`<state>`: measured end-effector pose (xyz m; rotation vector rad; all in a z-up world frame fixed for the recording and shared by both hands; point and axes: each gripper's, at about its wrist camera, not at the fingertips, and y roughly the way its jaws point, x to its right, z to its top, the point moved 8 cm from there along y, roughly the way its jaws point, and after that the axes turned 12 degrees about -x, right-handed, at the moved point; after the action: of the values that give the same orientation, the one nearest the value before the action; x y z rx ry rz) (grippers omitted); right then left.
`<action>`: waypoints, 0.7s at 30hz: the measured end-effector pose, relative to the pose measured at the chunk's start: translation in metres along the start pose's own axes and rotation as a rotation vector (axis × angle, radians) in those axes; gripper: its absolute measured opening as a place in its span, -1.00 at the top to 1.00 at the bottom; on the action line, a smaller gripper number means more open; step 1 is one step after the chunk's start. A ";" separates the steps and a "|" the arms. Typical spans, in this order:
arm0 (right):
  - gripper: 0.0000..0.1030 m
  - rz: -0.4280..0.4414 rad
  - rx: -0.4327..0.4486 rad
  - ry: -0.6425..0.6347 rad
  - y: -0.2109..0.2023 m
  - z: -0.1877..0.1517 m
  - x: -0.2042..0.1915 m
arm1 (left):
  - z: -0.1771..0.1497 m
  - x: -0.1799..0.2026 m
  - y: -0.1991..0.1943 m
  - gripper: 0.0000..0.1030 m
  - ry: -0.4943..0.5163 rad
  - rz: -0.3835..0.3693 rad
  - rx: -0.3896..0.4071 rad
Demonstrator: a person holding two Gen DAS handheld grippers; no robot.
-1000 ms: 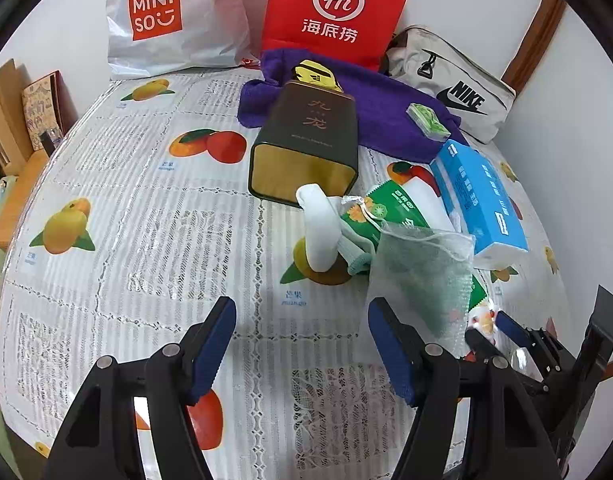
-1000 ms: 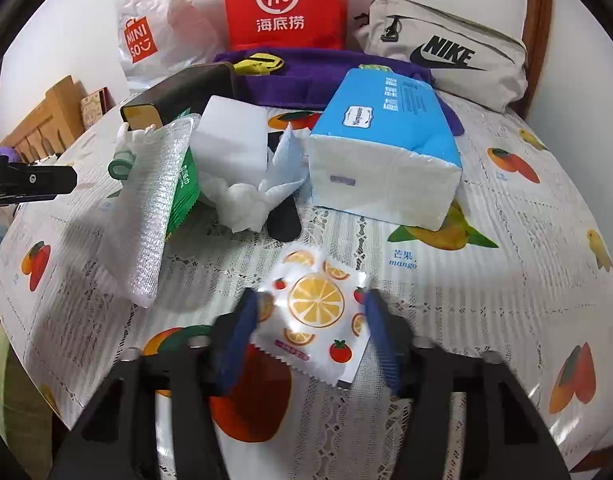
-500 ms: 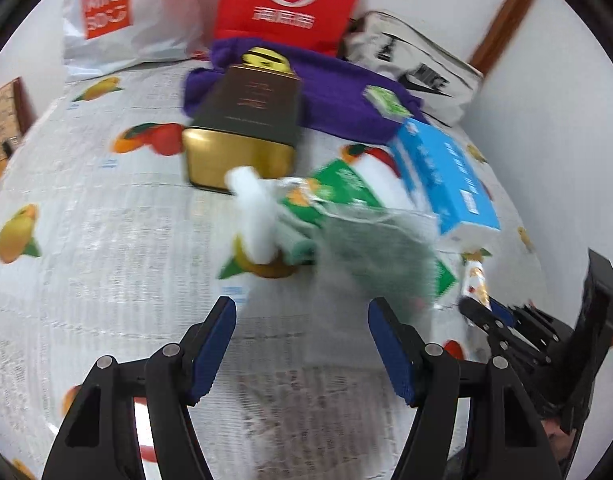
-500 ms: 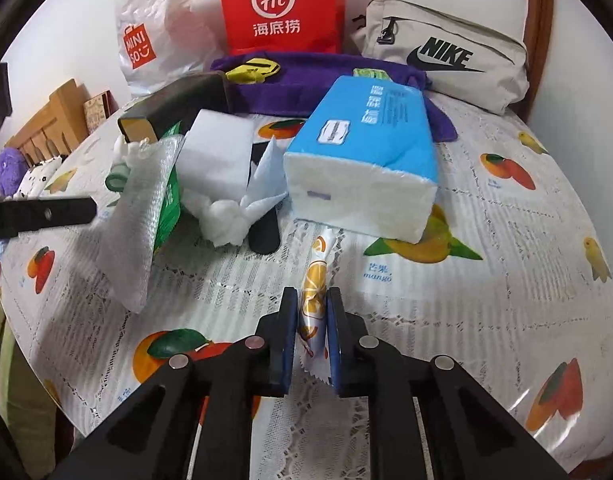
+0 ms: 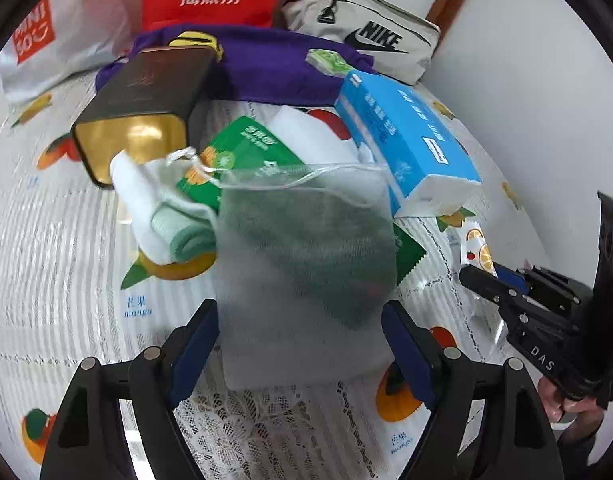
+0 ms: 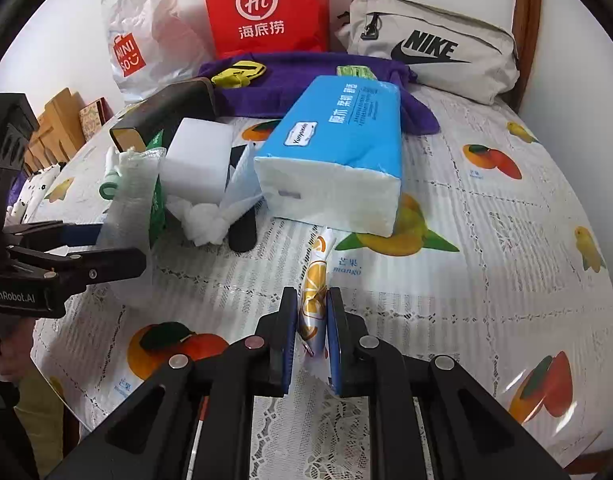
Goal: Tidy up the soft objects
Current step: 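Grasp the orange-print sachet with the right tool while the left grasps the white mesh bag, then carry the mesh bag and orange sachet over the purple towel with both tools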
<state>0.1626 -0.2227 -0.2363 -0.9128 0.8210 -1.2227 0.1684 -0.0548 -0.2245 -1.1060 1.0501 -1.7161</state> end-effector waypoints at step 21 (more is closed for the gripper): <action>0.71 -0.016 0.044 0.022 -0.029 0.005 0.008 | -0.017 -0.005 -0.060 0.55 0.043 0.018 0.091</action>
<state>0.1565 -0.2328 -0.2083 -0.8733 0.8031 -1.2621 0.1423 -0.0283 -0.1748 -1.0038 0.9957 -1.7626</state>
